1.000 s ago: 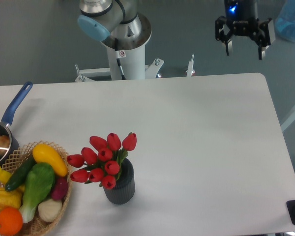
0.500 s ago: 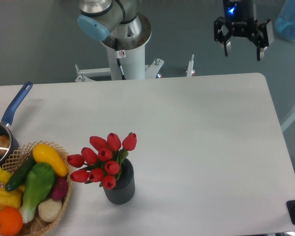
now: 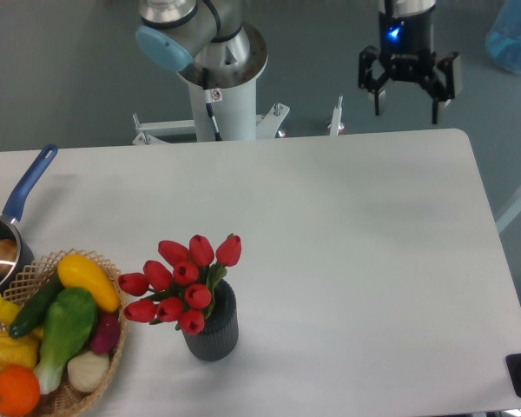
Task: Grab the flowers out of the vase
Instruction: 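Move the open gripper down and toward the red tulips in the black vase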
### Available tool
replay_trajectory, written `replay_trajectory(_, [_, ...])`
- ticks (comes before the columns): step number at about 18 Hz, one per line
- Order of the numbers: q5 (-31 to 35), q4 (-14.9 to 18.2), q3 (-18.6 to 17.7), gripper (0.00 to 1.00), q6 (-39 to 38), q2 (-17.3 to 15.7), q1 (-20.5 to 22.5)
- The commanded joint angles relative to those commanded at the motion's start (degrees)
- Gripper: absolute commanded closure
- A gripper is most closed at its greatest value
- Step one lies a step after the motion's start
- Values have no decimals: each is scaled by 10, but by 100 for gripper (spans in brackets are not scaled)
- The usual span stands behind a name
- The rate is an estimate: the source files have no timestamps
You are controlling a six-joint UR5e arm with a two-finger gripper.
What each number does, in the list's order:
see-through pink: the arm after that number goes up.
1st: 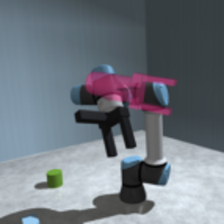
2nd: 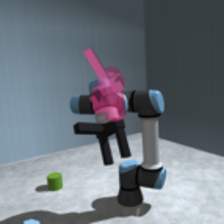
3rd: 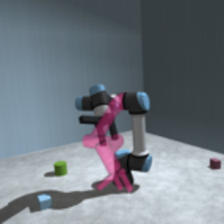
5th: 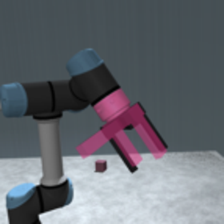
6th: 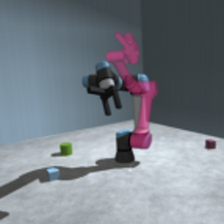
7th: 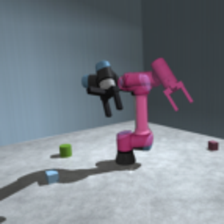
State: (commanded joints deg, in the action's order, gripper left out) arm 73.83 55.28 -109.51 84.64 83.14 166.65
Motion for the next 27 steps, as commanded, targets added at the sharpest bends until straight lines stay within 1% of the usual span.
replay_trajectory(2, [1, 2, -11, 0, -6, 4, -32])
replay_trajectory(4, [0, 3, -19, 0, -7, 4, -49])
replay_trajectory(7, [2, 4, -23, 0, -8, 5, -71])
replay_trajectory(9, [2, 4, -31, 0, -10, 4, -79])
replay_trajectory(14, [-3, 3, -33, 0, -35, 3, -96])
replay_trajectory(17, [-52, 4, -33, 0, -52, 5, -96])
replay_trajectory(20, [-75, 4, -39, 0, -62, 9, -97])
replay_trajectory(23, [-154, 4, -43, 0, -60, 25, -98])
replay_trajectory(27, [-174, 4, -44, 0, -56, 29, -96])
